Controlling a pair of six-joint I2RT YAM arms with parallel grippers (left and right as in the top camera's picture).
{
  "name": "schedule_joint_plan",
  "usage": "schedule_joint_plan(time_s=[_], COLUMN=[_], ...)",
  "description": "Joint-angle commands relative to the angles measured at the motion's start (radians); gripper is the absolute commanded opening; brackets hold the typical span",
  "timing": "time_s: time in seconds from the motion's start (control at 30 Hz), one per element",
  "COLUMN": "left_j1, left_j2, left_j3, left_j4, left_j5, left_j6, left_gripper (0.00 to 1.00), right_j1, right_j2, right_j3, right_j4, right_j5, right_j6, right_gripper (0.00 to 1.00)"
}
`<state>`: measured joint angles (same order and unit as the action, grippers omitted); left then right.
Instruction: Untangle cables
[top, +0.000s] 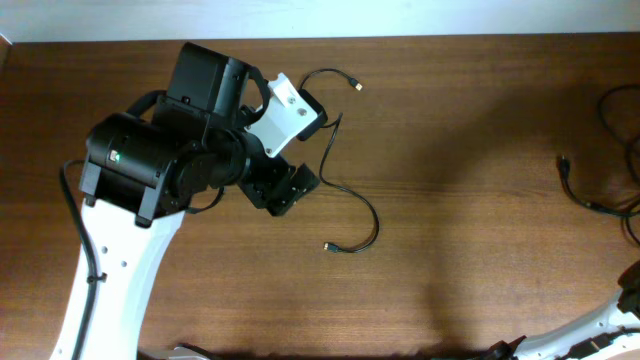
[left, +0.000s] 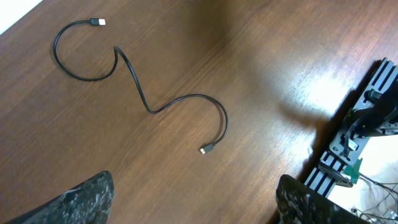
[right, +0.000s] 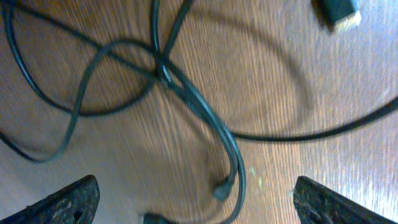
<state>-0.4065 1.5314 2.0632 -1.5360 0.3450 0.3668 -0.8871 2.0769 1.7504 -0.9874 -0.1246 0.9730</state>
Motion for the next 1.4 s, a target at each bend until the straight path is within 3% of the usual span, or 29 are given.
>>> schedule_joint_plan(time_s=[0.0,0.1,0.13,0.3,0.37,0.5,0.67,0.77,0.93,0.97,1.03,1.1,1.23,1.3,1.33,1.37], left_j1=[0.002,0.002,0.002,0.002,0.003,0.046,0.282,0.378,0.377,0.377,0.377,0.377,0.377,0.377,0.377,0.377], left_j2=[0.006,0.006,0.006,0.006,0.006,0.006,0.006,0.008,0.007,0.007,0.008,0.007,0.008,0.008,0.008,0.008], left_j3=[-0.002,-0.002,-0.002,-0.002,-0.002,-0.002,-0.002,-0.004,-0.004,-0.004,-0.004,-0.004,-0.004,-0.004,-0.004,-0.004], left_j4=[0.002,0.013,0.034,0.069,0.083,0.097,0.131,0.13,0.122,0.121,0.121,0.114,0.111,0.109,0.107,0.107], left_j5=[0.018,0.008,0.006,-0.172,-0.251,-0.264,-0.259,-0.185,-0.184,-0.184,-0.18,-0.172,-0.172,-0.172,-0.165,-0.157], left_j6=[0.021,0.033,0.033,0.031,-0.011,-0.014,-0.126,-0.138,-0.138,-0.138,-0.138,-0.138,-0.138,-0.138,-0.138,-0.138], left_gripper=[0.84,0.86,0.87,0.87,0.88,0.88,0.86,0.86,0.86,0.86,0.86,0.86,0.86,0.86,0.86,0.86], right_j1=[0.064,0.245,0.346,0.794,0.951,1.168,1.281,1.341,1.413,1.427,1.433,1.416,1.3,1.109,0.967,0.914], right_j2=[-0.015,-0.015,-0.015,-0.015,-0.015,-0.015,-0.015,-0.009,0.027,0.031,0.048,0.055,-0.031,-0.236,-0.369,-0.412], right_j3=[0.011,0.011,0.011,0.011,0.011,0.011,0.011,0.011,0.01,0.01,0.009,0.01,0.018,0.076,0.097,0.098], right_j4=[-0.012,-0.017,-0.047,-0.215,-0.273,-0.177,0.173,0.316,0.339,0.341,0.306,0.224,0.067,-0.066,-0.094,-0.094], right_j5=[-0.143,-0.313,-0.335,-0.264,-0.262,-0.233,-0.27,-0.271,-0.256,-0.238,-0.15,-0.046,-0.047,0.03,0.154,0.185], right_j6=[-0.044,-0.27,-0.414,-1.045,-1.19,-1.188,-0.789,-0.749,-0.702,-0.701,-0.633,-0.612,-0.602,-0.685,-0.685,-0.685], right_gripper=[0.99,0.99,0.99,0.99,0.99,0.99,0.99,0.99,1.0,0.76,0.04,0.04,0.04,0.04,0.04,0.04])
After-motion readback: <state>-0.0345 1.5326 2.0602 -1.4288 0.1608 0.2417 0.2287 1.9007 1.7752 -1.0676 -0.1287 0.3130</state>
